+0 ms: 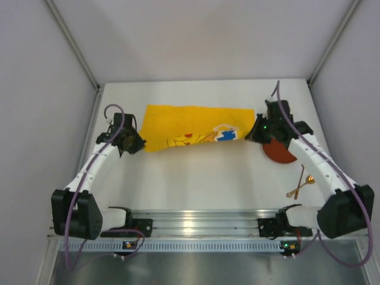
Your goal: Set the dinner table for one person
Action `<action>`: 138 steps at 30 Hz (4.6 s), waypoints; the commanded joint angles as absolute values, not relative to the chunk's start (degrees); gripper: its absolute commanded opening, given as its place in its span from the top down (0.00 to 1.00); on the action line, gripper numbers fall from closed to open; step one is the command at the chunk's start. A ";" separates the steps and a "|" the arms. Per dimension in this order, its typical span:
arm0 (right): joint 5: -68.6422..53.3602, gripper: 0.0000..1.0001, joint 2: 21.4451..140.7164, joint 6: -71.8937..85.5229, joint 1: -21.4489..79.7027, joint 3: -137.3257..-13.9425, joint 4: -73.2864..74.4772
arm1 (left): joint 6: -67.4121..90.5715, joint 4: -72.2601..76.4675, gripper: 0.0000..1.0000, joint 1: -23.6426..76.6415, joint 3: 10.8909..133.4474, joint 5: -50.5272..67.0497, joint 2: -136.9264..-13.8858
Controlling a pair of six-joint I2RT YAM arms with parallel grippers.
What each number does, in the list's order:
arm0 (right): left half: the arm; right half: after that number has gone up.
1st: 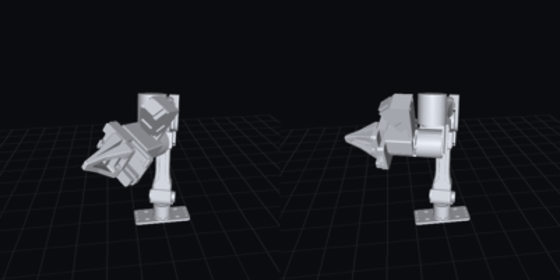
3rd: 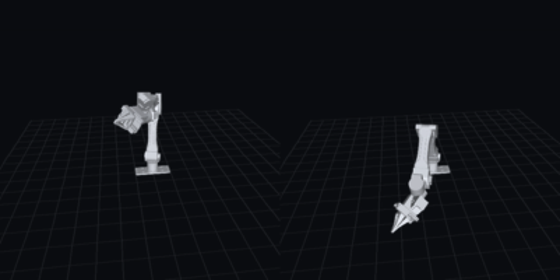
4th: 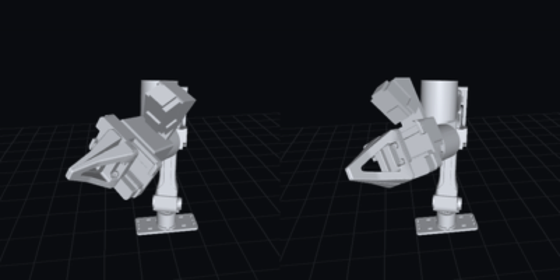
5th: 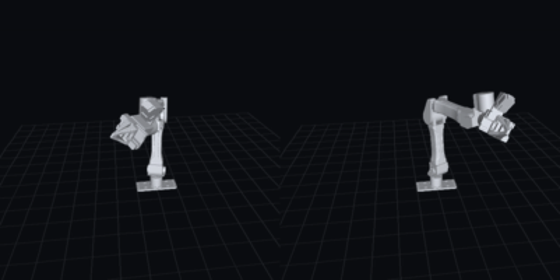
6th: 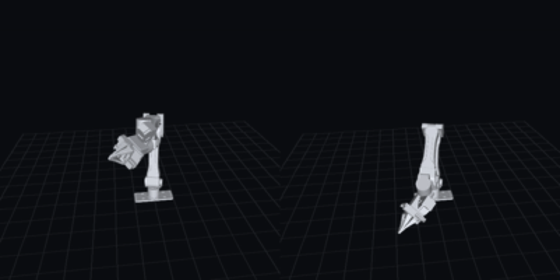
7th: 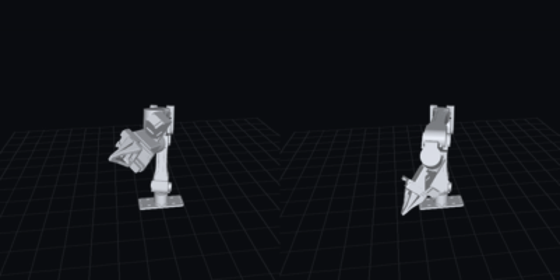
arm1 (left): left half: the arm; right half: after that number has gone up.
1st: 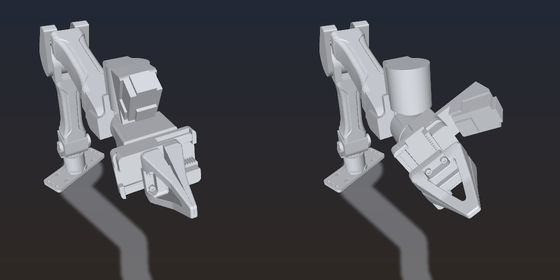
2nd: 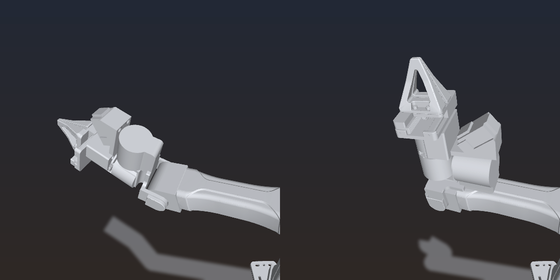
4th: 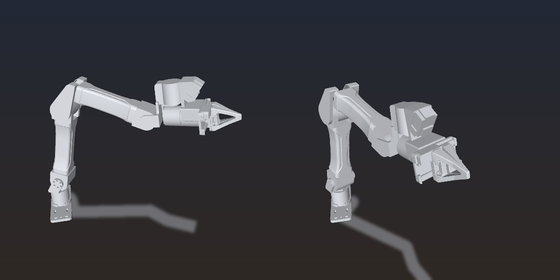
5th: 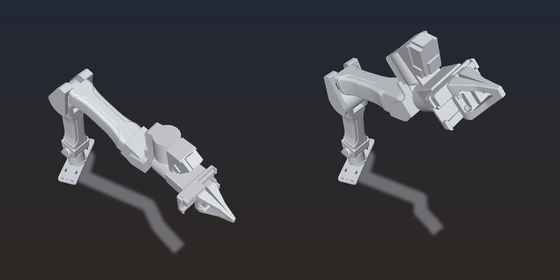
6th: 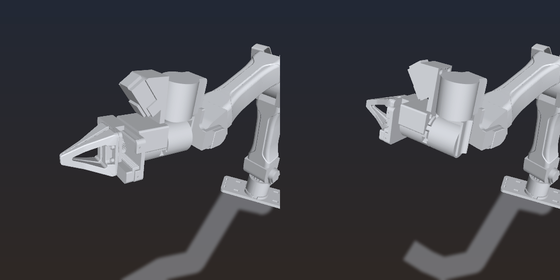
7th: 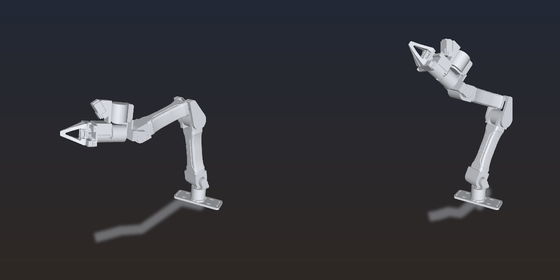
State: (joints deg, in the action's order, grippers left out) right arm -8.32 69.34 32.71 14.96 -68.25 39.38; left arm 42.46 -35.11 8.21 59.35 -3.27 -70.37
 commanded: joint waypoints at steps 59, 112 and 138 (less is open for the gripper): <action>8.52 0.23 111.70 28.74 -8.00 -105.30 52.82 | 34.01 -42.54 0.04 7.03 61.79 14.94 -79.71; 15.11 0.38 114.62 29.80 18.90 -112.67 56.77 | 30.50 -40.52 0.02 8.17 67.59 19.95 -86.92; 6.61 0.15 64.69 32.17 5.54 -65.35 60.66 | 34.28 -41.40 0.05 45.44 114.71 10.56 -120.86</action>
State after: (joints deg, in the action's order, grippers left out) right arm 14.48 63.26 31.77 6.44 -74.15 65.84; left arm 33.36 -39.64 47.16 114.26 15.49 -126.37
